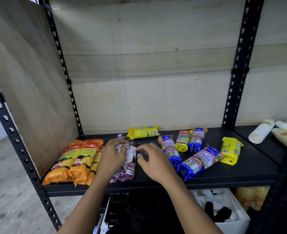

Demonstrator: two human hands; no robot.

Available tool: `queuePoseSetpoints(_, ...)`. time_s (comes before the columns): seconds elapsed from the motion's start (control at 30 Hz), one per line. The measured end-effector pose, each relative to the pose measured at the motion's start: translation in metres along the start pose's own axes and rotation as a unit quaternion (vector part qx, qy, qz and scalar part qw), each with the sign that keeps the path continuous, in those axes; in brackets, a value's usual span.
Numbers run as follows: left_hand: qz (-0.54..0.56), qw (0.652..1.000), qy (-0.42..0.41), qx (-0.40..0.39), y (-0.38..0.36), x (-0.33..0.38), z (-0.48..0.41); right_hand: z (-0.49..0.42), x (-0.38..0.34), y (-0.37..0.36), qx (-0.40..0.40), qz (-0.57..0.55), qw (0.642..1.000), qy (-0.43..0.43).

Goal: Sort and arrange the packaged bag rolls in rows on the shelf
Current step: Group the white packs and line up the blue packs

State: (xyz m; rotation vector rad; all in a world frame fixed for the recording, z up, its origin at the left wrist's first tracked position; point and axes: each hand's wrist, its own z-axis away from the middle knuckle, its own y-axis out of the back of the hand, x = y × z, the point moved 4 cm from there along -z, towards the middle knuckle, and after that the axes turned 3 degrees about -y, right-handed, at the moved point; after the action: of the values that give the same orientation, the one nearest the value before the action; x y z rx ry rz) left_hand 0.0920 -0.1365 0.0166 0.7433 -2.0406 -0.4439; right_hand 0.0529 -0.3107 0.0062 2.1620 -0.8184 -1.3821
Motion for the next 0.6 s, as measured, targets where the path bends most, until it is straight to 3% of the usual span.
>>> queuePoseSetpoints(0.23,-0.022,0.993,-0.093,-0.066,-0.050,0.049,-0.017,0.014,0.051,0.083,0.077,0.118,0.983,-0.113)
queuePoseSetpoints(0.4,-0.034,0.974,-0.130,-0.183,-0.107,0.074,-0.018,0.036,0.082,0.118,0.081,0.244,0.935,-0.243)
queuePoseSetpoints(0.6,-0.039,0.946,-0.116,-0.301,-0.150,0.078,-0.005,0.048,0.112,0.118,0.066,0.205,0.929,-0.300)
